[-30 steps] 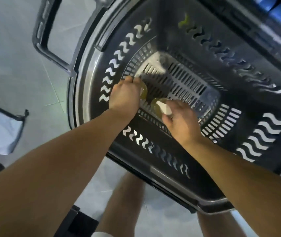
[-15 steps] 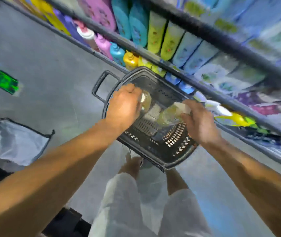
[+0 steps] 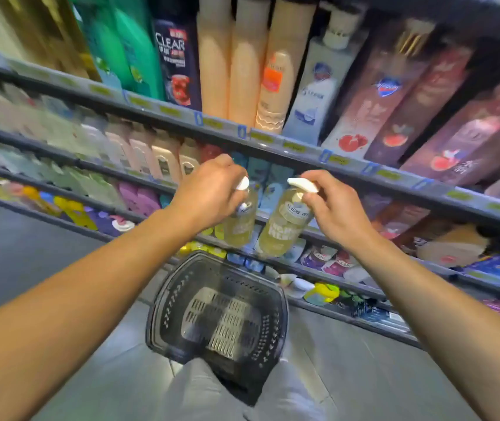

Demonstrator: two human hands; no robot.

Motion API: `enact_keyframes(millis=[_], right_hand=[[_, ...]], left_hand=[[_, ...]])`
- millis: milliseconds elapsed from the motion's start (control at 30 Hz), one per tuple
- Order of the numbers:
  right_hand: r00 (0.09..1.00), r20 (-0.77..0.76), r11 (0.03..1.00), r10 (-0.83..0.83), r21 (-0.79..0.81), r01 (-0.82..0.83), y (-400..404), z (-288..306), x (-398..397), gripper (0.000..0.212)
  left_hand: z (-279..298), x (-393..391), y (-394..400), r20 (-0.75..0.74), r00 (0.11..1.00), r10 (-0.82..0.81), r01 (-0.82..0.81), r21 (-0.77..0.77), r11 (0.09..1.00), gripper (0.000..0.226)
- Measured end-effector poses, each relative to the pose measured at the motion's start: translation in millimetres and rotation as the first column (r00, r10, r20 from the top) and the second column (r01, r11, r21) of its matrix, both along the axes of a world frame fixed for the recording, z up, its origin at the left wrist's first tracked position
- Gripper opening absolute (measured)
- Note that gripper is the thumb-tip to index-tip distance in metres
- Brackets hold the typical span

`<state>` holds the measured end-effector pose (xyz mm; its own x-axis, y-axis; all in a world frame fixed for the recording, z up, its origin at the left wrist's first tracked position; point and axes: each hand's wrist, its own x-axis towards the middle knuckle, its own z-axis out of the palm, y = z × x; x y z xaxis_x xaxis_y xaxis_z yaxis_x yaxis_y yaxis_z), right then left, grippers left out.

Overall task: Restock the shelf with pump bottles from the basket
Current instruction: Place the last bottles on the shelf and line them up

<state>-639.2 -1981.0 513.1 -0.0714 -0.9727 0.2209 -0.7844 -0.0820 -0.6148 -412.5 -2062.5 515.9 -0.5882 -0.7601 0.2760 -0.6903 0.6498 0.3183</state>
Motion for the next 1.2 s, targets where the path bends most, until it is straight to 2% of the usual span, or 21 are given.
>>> enact_keyframes(millis=[133, 233, 600, 733, 933, 1200], right_hand=[[0.998, -0.070, 0.996, 0.000, -0.085, -0.006, 6, 55, -9, 0.027], [0.996, -0.083, 0.992, -0.031, -0.127, 0.020, 11, 95, -20, 0.028], [0.992, -0.060, 0.924, -0.110, -0.375, 0.080, 29, 227, -57, 0.025], [0.981, -0.133, 0.893, -0.144, -0.445, 0.071, 34, 272, -62, 0.025], [0.973, -0.165, 0.810, -0.159, -0.585, 0.033, 38, 334, -61, 0.028], [0.916, -0.321, 0.647, -0.240, -0.757, -0.096, 39, 385, -61, 0.035]], left_hand=[[52, -18, -1, -0.080, 0.996, -0.030, 0.026, -0.042, 0.999, 0.031], [87, -30, -1, -0.126, 0.991, -0.041, 0.040, -0.008, 0.999, 0.035], [212, -70, -2, -0.330, 0.934, -0.139, 0.135, -0.036, 0.990, 0.019], [240, -79, -7, -0.351, 0.917, -0.190, 0.178, -0.066, 0.982, 0.034], [280, -98, -8, -0.368, 0.915, -0.167, 0.134, -0.113, 0.985, 0.039], [312, -106, -22, -0.421, 0.896, -0.140, 0.103, -0.110, 0.989, 0.023]])
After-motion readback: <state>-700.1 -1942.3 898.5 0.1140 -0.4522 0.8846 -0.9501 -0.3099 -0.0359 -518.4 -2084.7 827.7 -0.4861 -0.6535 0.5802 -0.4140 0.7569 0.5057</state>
